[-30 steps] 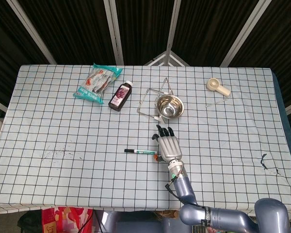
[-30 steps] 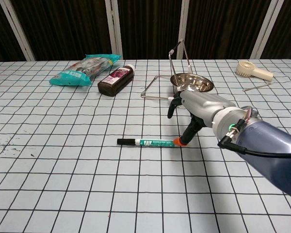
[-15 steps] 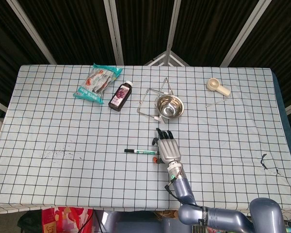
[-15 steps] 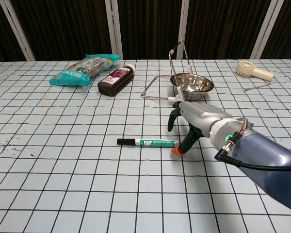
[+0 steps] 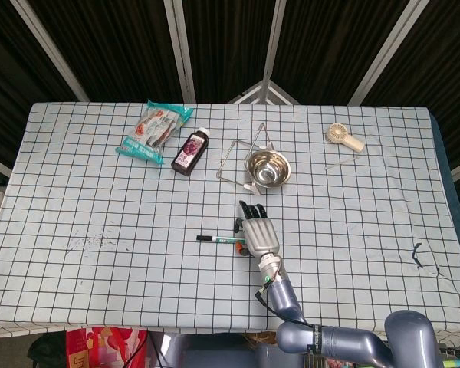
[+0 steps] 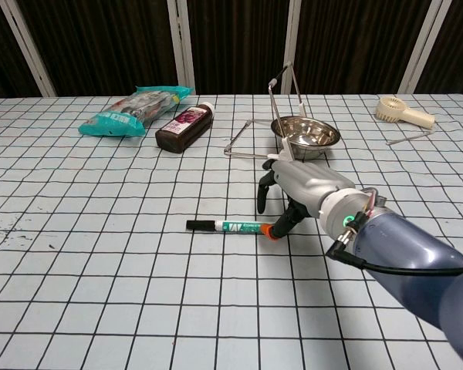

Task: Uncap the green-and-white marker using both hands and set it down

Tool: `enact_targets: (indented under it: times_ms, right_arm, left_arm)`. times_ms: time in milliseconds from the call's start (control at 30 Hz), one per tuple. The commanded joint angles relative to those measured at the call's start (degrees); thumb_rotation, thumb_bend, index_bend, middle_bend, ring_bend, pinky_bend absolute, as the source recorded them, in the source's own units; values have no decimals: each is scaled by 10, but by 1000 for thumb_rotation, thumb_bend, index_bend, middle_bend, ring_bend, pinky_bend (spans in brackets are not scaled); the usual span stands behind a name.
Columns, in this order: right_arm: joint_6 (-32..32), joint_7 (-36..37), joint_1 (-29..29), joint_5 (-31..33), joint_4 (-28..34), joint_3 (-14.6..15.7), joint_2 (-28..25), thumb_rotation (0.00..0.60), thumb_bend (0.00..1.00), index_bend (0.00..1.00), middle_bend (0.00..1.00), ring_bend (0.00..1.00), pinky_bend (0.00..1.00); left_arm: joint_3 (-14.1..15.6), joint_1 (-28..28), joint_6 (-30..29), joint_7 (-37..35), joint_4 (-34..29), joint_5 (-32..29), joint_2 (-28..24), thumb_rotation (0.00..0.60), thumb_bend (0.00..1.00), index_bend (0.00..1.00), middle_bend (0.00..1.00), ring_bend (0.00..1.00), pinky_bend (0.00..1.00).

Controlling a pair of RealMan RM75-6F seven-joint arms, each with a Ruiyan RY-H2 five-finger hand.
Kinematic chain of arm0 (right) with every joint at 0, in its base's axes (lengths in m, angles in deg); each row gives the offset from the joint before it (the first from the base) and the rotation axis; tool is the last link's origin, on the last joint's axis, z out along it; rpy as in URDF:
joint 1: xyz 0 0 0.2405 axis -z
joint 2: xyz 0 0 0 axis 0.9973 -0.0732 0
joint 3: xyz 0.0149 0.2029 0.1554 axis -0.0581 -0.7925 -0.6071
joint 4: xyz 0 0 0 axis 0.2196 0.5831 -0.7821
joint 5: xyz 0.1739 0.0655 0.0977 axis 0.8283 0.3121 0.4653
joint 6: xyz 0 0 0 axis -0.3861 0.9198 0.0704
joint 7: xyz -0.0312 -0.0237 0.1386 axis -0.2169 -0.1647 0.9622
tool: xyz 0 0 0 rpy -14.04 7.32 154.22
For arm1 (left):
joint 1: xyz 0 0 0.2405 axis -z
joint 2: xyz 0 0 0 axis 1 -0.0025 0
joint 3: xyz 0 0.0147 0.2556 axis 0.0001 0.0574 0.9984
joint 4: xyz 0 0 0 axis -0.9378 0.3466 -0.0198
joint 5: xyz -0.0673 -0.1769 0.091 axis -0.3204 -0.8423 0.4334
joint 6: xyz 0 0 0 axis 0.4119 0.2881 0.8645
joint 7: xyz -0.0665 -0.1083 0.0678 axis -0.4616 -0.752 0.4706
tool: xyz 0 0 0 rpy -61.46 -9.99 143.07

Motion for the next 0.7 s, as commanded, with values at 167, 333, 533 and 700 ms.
enact_targets:
  times_ms: [167, 333, 533, 700]
  right_arm:
    - [6, 8, 0, 2, -12, 5, 6, 600, 360, 499, 67, 108, 61]
    - [5, 12, 1, -1, -14, 8, 7, 600, 360, 499, 67, 107, 61]
    - [11, 17, -1, -2, -21, 10, 11, 600, 362, 503, 67, 108, 60]
    - [15, 24, -1, -5, -29, 11, 13, 600, 364, 527, 67, 108, 61]
  left_arm:
    - [-1, 1, 5, -2, 7, -3, 3, 600, 451, 72, 0, 0, 0]
    - [0, 2, 6, 1, 8, -2, 5, 600, 451, 72, 0, 0, 0]
    - [0, 3, 7, 4, 8, -3, 8, 600, 452, 72, 0, 0, 0]
    - [0, 1, 6, 6, 7, -4, 7, 600, 452, 72, 0, 0, 0]
